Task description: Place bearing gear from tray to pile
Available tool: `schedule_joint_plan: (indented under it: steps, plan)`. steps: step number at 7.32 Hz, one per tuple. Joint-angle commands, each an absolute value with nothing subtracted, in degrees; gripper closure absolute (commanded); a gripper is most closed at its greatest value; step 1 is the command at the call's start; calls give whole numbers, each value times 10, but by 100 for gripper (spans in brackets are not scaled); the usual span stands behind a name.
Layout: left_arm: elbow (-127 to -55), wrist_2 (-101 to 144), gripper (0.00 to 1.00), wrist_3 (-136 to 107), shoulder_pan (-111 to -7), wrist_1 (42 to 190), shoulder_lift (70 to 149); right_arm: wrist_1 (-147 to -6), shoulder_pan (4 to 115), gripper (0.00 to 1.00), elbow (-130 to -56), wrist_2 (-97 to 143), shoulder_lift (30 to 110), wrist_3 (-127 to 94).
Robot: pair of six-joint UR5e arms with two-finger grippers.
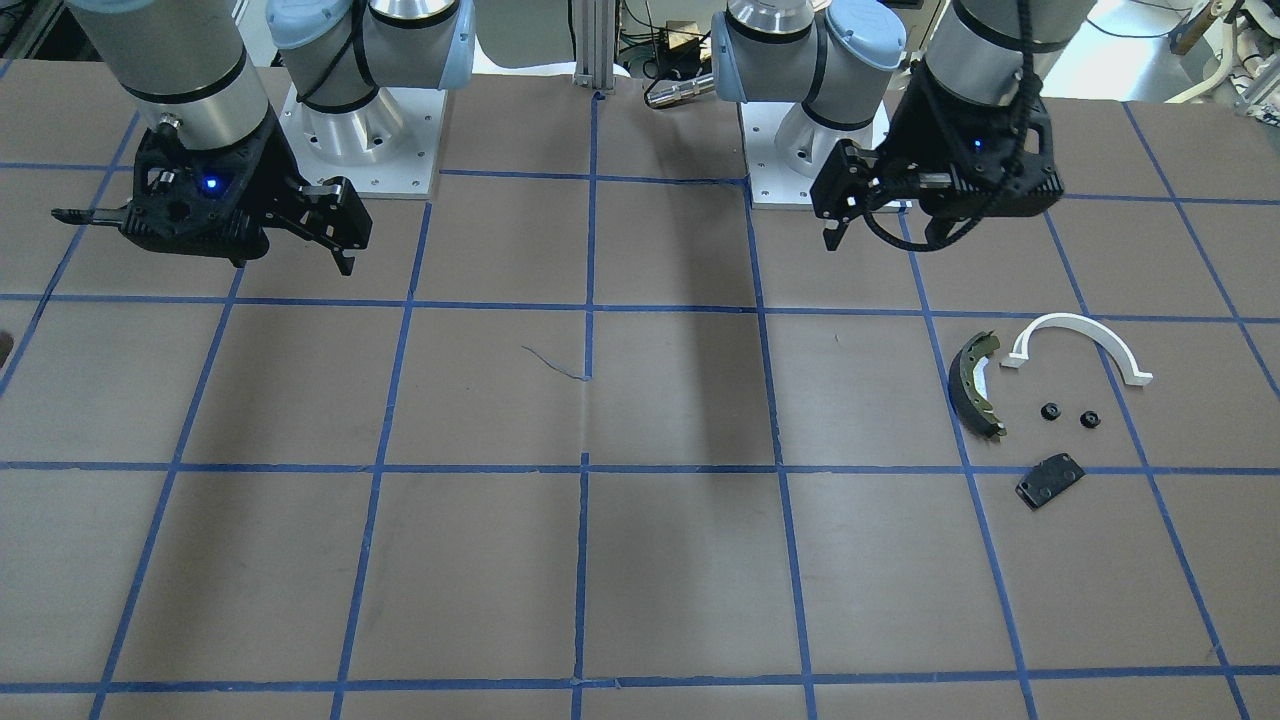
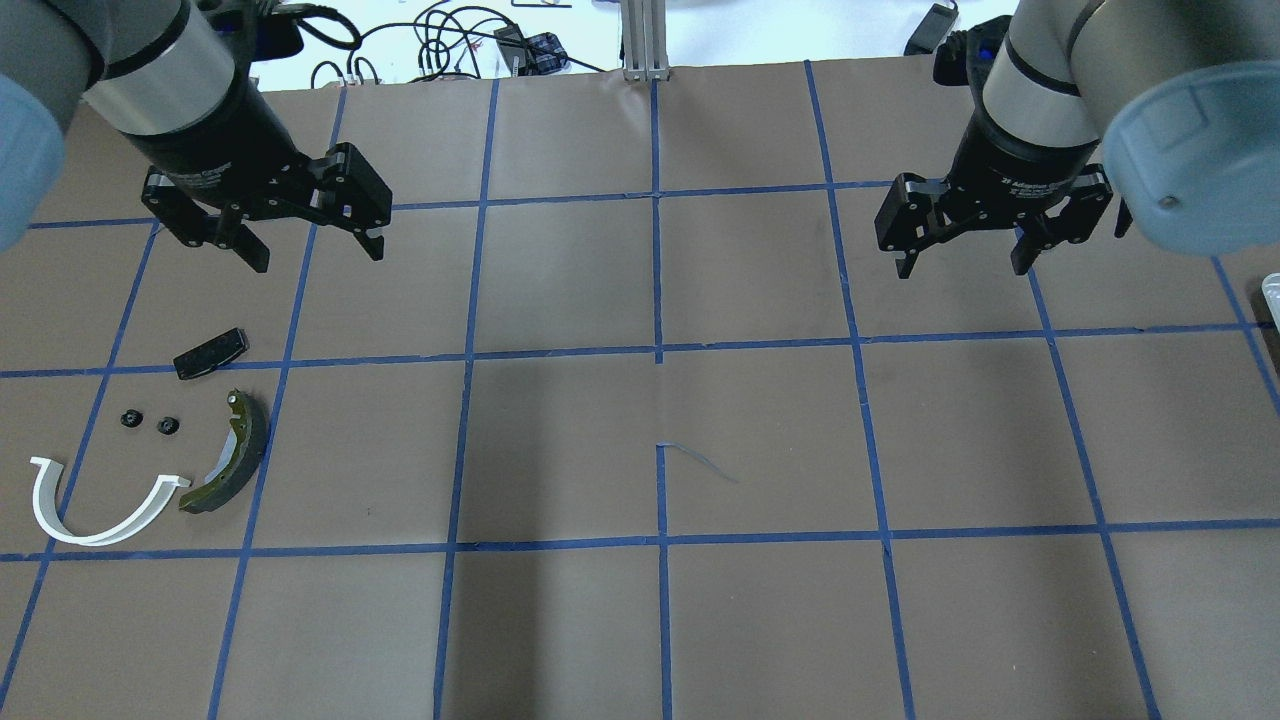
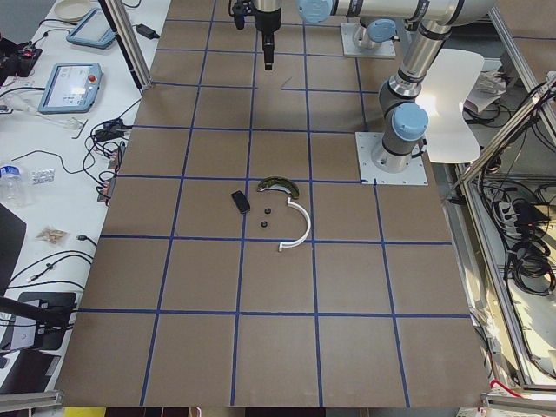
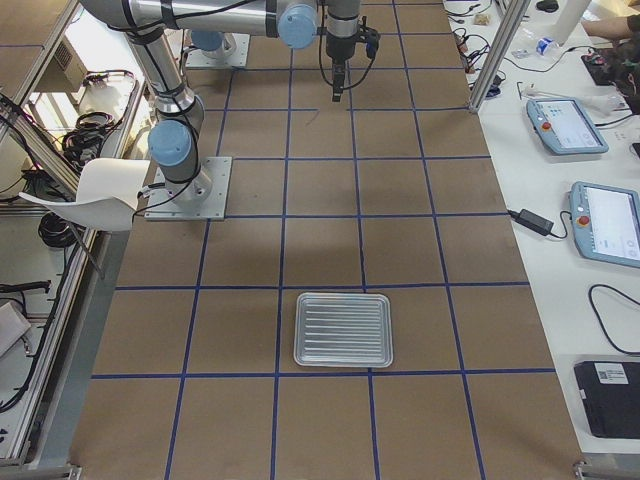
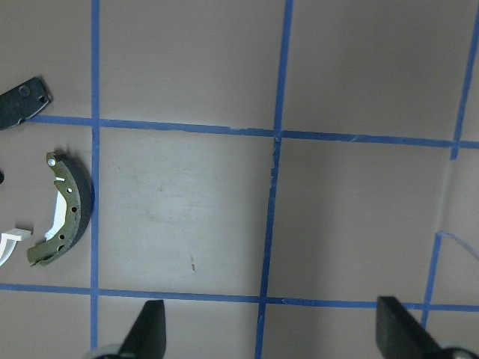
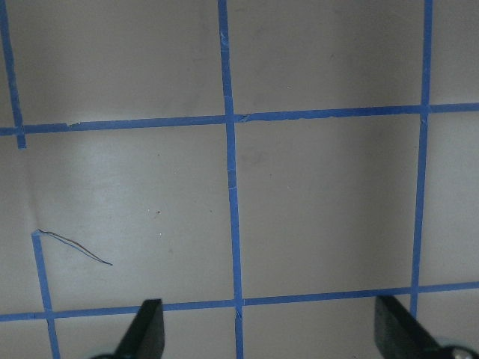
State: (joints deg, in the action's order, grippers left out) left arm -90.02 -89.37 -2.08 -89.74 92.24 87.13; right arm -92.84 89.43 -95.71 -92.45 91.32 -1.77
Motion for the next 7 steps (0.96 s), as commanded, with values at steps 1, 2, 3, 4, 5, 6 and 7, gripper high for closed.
schedule_joint_plan:
  steps: [1,2,3,4,5,6,7]
  plan:
    - [-917,-896,0,16,-911,919,860,-928,895,0,-957,-925,913,-17]
    - [-925,-896,0,65,-904,904,853,-928,894,0,-957,-925,913,-17]
    - [-925,-895,0,69,-898,885,853,-928,894,0,-957,-925,913,-16]
    - [-926,-896,0,68,-897,881,853,-929,894,0,-957,-925,913,-16]
    - [-926,-898,0,65,-896,882,848,-928,894,0,-957,-925,913,-16]
    - [-926,-897,0,65,-896,882,846,-929,894,0,-957,-925,912,-15]
    - [-926,-898,0,66,-896,882,846,-928,894,0,-957,-925,913,-16]
